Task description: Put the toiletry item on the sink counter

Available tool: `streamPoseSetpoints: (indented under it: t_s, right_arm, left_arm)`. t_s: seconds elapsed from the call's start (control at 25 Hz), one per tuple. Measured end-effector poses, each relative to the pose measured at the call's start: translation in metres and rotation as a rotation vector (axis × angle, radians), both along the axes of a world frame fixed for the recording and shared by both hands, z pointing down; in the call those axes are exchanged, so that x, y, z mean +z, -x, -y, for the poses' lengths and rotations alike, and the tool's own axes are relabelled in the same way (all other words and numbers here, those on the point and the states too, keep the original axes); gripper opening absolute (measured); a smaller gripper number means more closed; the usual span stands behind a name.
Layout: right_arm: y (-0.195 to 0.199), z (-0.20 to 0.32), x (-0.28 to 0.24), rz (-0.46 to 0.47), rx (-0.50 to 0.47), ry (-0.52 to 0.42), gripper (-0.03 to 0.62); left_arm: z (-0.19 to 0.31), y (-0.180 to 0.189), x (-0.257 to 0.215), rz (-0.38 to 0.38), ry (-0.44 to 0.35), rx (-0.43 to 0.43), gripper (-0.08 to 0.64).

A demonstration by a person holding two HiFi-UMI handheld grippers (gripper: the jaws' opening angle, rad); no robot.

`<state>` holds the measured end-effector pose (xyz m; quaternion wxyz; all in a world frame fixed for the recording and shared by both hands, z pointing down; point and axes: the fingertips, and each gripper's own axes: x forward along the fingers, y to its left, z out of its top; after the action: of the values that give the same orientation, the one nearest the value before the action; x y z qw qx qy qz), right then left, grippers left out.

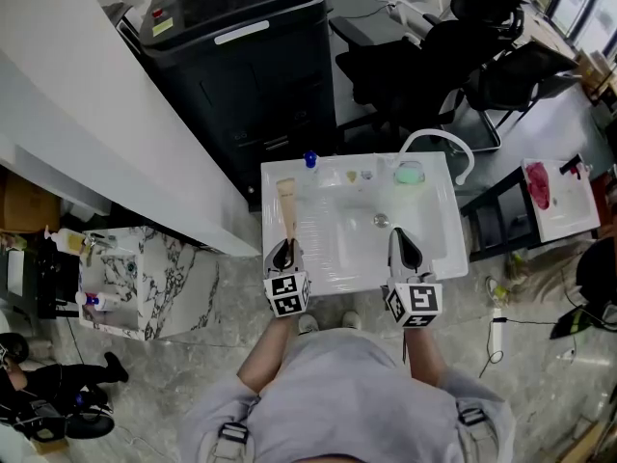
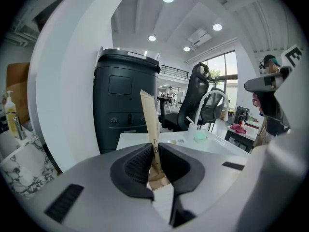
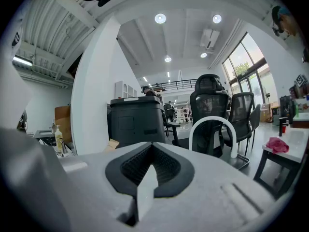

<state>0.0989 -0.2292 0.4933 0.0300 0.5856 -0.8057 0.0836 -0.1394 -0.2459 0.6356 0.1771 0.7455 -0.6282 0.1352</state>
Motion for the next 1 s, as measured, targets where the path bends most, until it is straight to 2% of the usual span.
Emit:
streamPoseSetpoints:
  t_s: [1.0]
  right_arm:
    - [-0.007, -0.002, 0.003, 0.008, 0.017, 0.008, 0.002]
  left_arm:
    - [-0.003, 0.002, 0.039, 0.04, 0.088, -0.002, 0.04]
